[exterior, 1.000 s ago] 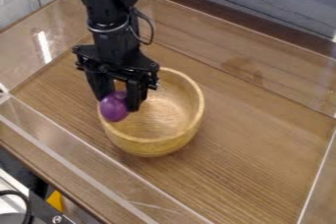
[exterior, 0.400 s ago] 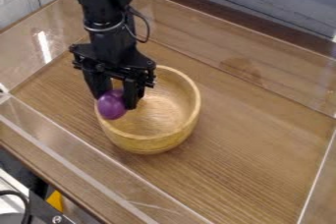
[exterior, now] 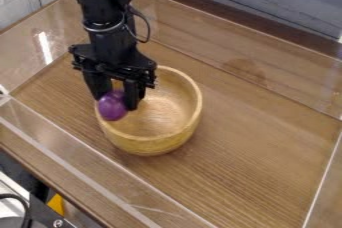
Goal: Remove the purple eggplant from inside the brown bowl and put it on the table
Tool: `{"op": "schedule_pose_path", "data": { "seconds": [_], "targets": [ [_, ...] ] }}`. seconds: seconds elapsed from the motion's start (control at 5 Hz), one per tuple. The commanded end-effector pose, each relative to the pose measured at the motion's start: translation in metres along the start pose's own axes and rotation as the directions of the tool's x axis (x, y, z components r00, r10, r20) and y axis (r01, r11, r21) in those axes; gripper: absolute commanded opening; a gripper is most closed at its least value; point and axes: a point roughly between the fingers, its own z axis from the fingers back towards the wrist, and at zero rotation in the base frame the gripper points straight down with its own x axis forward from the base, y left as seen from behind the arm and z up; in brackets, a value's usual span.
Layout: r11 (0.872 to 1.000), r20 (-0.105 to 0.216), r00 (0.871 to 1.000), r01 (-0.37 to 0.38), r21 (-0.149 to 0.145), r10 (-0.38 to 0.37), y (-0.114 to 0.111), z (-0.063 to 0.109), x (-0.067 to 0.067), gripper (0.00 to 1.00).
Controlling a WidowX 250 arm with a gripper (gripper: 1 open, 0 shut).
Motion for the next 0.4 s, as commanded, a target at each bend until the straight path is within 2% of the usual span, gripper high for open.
{"op": "schedule_pose_path", "data": {
  "seconds": [0.0, 0.2],
  "targets": [
    [1.0, 0.024, 1.0, -0.018, 0.005, 0.018, 0.0053, 0.0049, 0.0029, 0.0],
    [1.0, 0.025, 0.999, -0.022, 0.005, 0.022, 0.0061, 0.0048, 0.0027, 0.0]
  ]
}}
